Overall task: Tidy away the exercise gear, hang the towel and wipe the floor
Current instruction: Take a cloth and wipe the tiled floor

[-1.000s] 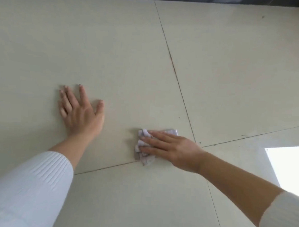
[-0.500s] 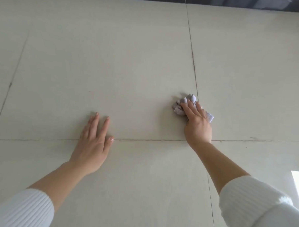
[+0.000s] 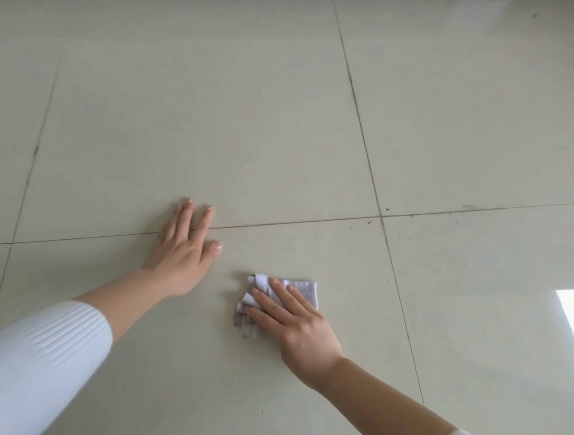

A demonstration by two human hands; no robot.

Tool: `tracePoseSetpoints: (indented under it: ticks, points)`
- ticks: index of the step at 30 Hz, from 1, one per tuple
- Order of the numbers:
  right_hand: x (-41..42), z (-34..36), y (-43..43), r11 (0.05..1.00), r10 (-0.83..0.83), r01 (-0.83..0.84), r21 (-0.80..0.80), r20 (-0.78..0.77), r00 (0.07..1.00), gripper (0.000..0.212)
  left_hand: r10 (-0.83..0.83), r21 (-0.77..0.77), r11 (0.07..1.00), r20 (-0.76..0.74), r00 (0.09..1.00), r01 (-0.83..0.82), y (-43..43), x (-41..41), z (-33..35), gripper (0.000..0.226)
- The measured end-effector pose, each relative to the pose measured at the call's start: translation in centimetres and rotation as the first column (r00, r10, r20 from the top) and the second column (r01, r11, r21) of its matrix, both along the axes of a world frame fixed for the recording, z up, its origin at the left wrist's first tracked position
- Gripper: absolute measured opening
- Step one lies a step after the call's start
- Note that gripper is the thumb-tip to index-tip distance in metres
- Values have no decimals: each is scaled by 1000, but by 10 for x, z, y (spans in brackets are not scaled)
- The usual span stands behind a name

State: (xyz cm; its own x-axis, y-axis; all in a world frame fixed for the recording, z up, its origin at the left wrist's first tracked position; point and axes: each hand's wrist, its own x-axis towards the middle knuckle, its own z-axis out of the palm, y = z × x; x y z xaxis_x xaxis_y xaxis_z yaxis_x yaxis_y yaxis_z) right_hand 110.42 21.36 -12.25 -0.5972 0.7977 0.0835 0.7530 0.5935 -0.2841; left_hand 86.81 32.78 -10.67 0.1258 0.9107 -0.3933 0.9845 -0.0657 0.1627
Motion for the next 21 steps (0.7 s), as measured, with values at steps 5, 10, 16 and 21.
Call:
tracePoseSetpoints:
  ticks: [5, 10, 16, 21]
  points:
    - [18, 3, -37, 880, 471, -474, -9, 130, 872, 53, -73, -26, 997, 23, 997, 74, -7, -5, 8, 68]
    - [55, 6, 20, 996, 92, -92, -14, 81, 992, 64, -138, 7, 990, 59, 989, 138, -38, -31, 7, 67]
    - [13, 14, 66, 699, -705, 690, -188, -15, 709, 70, 13, -13, 1000, 9, 1000, -13, -71, -85, 6, 77]
    - [-60, 8, 23, 798, -596, 578, -174, -77, 799, 70, 59, -30, 998, 12, 998, -59, -73, -113, 1, 85]
